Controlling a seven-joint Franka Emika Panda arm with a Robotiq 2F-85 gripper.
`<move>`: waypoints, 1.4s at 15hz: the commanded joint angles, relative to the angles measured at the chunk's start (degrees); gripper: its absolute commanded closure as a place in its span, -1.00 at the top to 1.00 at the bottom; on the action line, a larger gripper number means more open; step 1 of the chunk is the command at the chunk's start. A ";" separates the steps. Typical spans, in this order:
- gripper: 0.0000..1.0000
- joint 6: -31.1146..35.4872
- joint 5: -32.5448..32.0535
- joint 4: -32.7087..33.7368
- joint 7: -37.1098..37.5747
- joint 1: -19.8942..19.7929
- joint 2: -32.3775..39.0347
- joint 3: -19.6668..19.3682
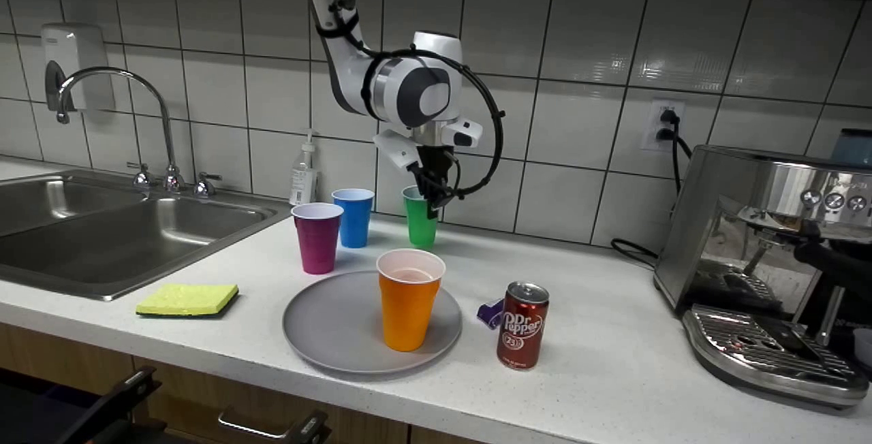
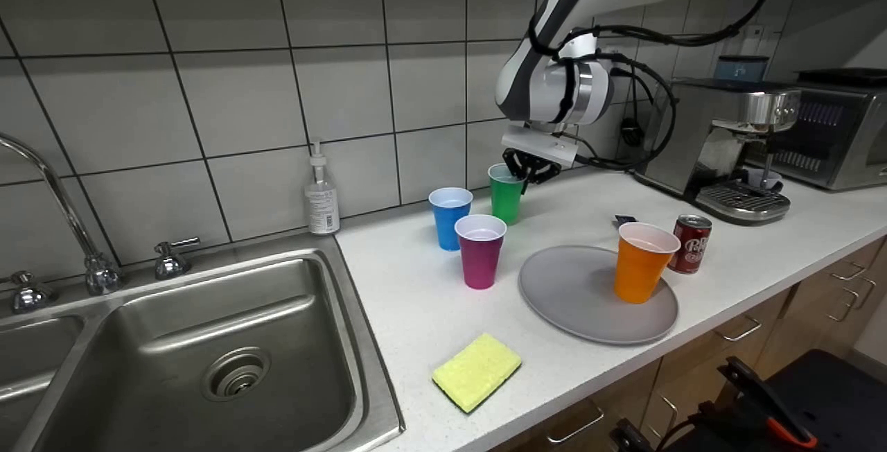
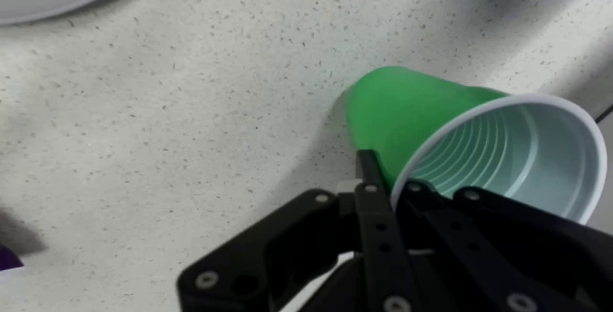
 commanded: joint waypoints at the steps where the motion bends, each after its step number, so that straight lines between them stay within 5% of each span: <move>1: -0.99 0.57 0.71 -2.74 2.42 0.89 -3.79 -1.05; 21: -0.99 -11.15 -5.88 -12.17 -3.99 -1.50 -15.44 -5.63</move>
